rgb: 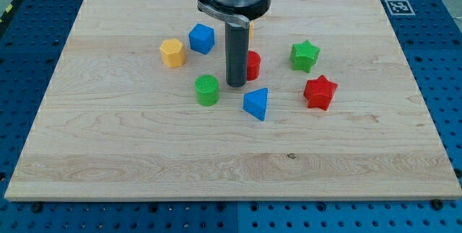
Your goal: Move the red circle above the blue triangle
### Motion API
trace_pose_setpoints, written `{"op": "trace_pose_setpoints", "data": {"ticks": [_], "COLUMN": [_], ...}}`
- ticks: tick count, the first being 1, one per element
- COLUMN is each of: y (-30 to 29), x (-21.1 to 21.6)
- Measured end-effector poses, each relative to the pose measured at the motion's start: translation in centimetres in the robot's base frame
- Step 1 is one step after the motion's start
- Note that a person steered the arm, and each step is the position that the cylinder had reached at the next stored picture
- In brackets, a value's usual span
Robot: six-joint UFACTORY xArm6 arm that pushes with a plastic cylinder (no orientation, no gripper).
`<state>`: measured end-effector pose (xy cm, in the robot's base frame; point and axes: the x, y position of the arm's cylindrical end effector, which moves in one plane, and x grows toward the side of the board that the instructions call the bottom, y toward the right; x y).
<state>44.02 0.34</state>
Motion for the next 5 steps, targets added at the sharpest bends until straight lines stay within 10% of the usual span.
{"op": "trace_pose_setpoints", "data": {"ticks": [5], "y": [-5.3], "x": [-1.0]}}
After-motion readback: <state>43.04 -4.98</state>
